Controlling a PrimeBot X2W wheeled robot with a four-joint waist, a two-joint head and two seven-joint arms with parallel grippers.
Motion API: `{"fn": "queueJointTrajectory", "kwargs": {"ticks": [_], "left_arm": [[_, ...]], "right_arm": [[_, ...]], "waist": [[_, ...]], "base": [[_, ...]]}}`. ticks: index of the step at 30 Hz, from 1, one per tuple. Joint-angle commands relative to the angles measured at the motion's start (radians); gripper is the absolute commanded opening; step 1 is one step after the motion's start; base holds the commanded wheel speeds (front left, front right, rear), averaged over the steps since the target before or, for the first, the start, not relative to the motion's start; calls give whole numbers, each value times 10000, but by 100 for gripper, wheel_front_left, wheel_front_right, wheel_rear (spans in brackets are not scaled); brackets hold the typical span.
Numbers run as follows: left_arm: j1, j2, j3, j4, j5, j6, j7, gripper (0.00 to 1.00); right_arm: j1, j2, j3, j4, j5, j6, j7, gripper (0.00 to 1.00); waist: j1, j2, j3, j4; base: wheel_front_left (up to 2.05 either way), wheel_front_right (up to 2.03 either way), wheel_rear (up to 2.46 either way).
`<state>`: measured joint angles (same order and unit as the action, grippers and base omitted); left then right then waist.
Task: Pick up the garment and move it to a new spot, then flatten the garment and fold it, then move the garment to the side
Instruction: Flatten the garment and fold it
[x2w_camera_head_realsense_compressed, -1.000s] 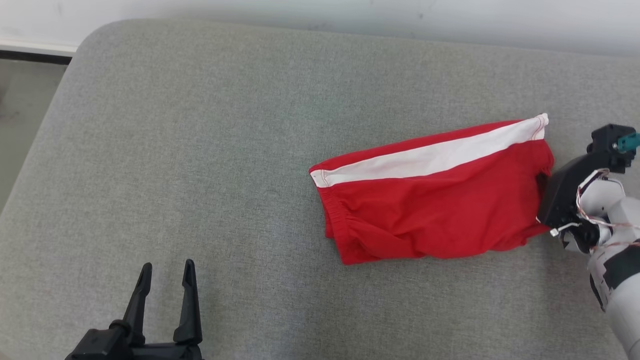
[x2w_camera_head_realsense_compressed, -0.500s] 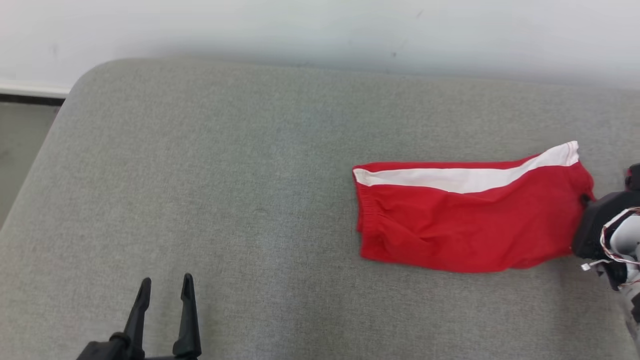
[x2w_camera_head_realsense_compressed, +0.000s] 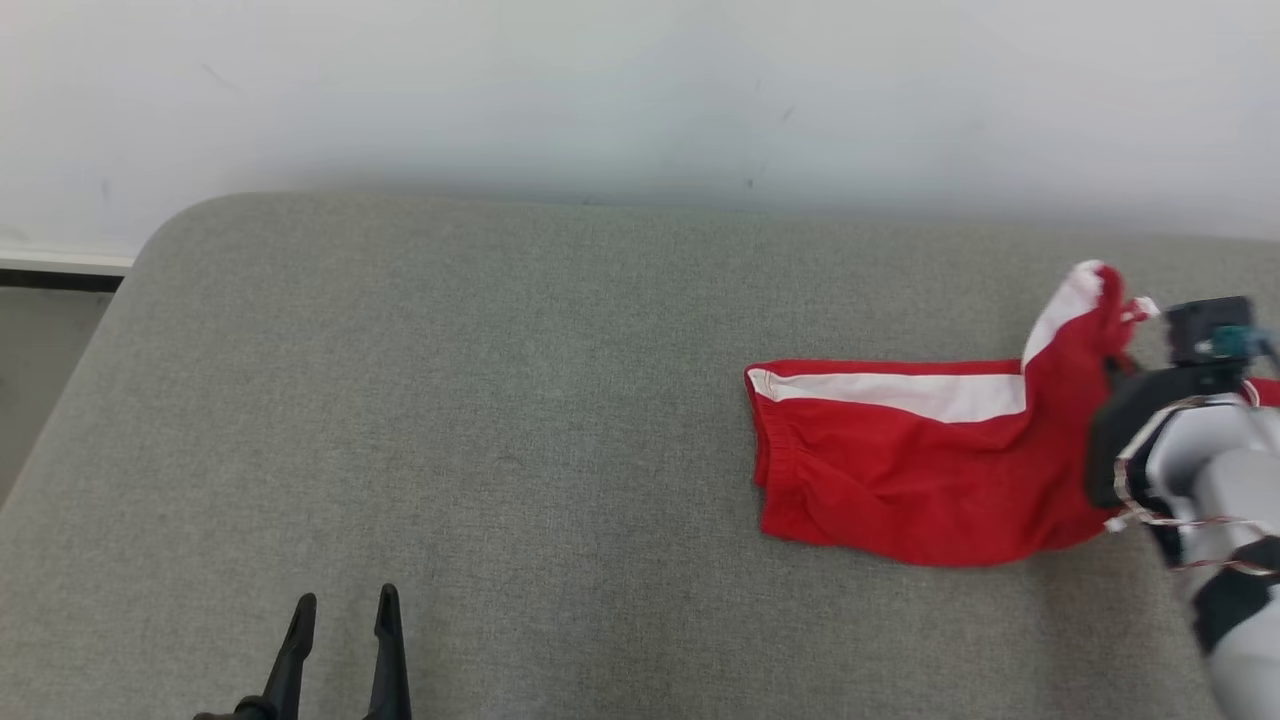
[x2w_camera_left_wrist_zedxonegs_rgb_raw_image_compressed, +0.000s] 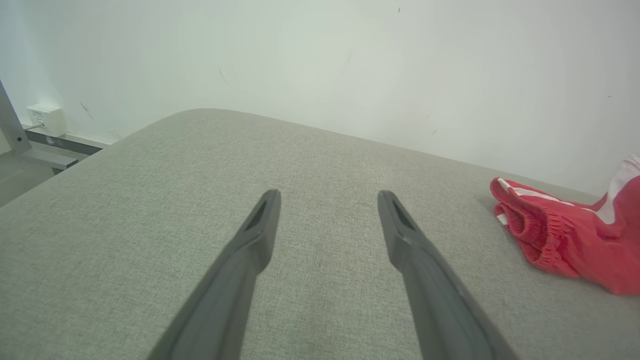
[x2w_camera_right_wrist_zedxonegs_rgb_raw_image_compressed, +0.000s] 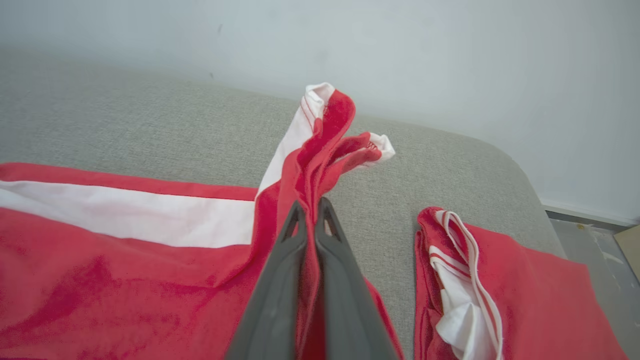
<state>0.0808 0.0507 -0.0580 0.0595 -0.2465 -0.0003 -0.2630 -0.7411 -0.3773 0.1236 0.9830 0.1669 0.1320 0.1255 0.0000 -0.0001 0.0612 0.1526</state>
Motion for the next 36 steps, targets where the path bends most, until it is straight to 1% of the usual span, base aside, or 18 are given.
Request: {"fn": "queueJointTrajectory", "kwargs": {"ticks": [1, 7, 13, 17, 21, 27, 30, 31, 32, 33, 34, 36], "left_arm": [[136, -2, 4, 13, -44, 15, -14, 100], [261, -2, 25, 10, -4, 14, -14, 100], [254, -3, -90, -2, -29, 12, -14, 100], [212, -1, -152, 37, -87, 13, -14, 100], [264, -1, -138, 52, -106, -42, -14, 100], [298, -3, -118, 58, -122, -61, -14, 100], [285, -3, -121, 79, -110, -97, -14, 100], [281, -3, -124, 83, -104, -104, -14, 100], [280, -3, -123, 86, -96, -110, -14, 100], [269, -1, -120, 85, -92, -114, -14, 100], [253, -3, -118, 84, -89, -114, -14, 100], [214, -3, -121, 105, -73, -128, -14, 100]], "right_arm": [[208, 263, 82, -200, -79, -31, 106, 0], [715, 1312, 596, -1504, -153, -31, 1060, 0], [891, 2144, 860, -2047, -76, -32, 1797, 0], [888, 2555, 980, -1997, -81, -32, 2060, 0], [738, 2868, 1045, -1778, -54, -30, 2077, 0], [473, 3151, 1274, -1331, 7, -30, 1946, 0], [332, 3234, 1409, -850, 120, -30, 1921, 0], [273, 3242, 1465, -729, 142, -30, 1923, 26], [230, 3252, 1505, -632, 219, -30, 1890, 62], [178, 3257, 1537, -604, 327, -30, 1749, 100], [164, 3270, 1583, -601, 577, -30, 1639, 100], [242, 3280, 1758, -907, 1699, -30, 1418, 100]], "waist": [[0, 1, -152, -36], [0, 1, -323, 11], [0, 1, -307, 213], [0, 1, -284, 437], [0, 1, -256, 606], [0, 1, -214, 770], [0, 1, -170, 835], [0, 1, -163, 845], [0, 1, -150, 851], [0, 1, -133, 851], [0, 1, -124, 849], [0, 1, -128, 848]], "base": [[0, 0, 0], [0, 0, 0], [0, 0, 0], [0, 0, 0], [0, 0, 0], [0, 0, 0], [0, 0, 0], [0, 0, 0], [0, 0, 0], [0, 0, 0], [0, 0, 0], [0, 0, 0]]}}
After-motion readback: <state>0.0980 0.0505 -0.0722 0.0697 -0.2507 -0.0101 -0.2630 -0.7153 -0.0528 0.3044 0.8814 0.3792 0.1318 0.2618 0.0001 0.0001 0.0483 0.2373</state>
